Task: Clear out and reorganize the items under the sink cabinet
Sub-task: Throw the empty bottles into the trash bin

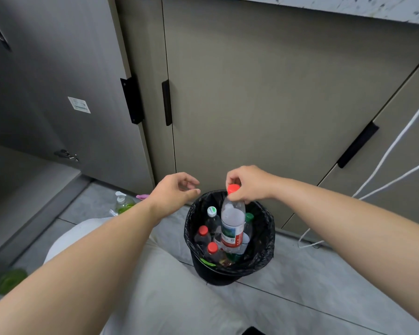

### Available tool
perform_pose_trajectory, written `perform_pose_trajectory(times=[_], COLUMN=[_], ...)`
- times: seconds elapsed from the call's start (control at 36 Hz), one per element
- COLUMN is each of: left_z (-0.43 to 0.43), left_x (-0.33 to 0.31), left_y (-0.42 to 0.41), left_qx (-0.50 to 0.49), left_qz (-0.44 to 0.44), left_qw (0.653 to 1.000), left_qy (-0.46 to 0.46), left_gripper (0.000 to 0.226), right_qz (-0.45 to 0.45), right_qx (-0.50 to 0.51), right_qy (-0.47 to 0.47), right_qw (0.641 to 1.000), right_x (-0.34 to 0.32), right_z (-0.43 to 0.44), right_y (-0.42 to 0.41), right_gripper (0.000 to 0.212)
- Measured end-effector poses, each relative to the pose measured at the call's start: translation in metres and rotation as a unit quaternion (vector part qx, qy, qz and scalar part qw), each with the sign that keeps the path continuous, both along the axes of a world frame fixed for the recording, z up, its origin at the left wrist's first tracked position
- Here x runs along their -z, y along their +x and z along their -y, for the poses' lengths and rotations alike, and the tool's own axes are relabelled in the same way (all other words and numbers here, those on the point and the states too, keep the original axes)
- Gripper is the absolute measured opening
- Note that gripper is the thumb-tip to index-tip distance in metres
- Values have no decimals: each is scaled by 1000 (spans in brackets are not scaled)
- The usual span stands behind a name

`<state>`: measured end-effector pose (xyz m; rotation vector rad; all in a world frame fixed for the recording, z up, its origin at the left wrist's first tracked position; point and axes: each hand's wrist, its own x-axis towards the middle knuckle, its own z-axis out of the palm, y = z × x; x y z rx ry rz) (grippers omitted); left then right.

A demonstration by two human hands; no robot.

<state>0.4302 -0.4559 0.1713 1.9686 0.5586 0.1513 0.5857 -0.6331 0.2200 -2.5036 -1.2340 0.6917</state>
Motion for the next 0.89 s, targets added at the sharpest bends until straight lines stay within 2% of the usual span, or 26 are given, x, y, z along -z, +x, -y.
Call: perform_pose_trajectory(times=[0.08, 0.14, 0.31, 0.53, 0.67, 0.81, 0.89], left_z=[-2, -3, -6, -11, -16, -21, -23], left_x=[6, 8, 10, 15, 18, 16, 12], left_y=[0, -1, -5, -10, -17, -29, -40], left_qx=[35, 51, 50, 51, 38, 21, 1], left_qz=[-53, -71, -76, -84, -88, -96, -83], left_qw=[993, 988, 984, 981, 982, 979, 977], left_qy=[99, 126, 150, 165, 160, 176, 194], left_gripper=[15, 16, 14, 14, 11, 13, 15], right_qz=[-16, -24, -45, -28, -6, 14, 65], right_qx=[7, 19, 37, 51, 36, -20, -43], right_qy=[-44, -64, -118, -155, -168, -262, -256], right_qw=[999, 997, 991, 986, 985, 965, 964], right_x=[28, 49, 104, 155, 158, 137, 115], right_z=[12, 18, 35, 48, 39, 19, 0], right_y=[-2, -5, -19, -37, -40, -34, -28], right_gripper=[13, 13, 11, 16, 18, 35, 24])
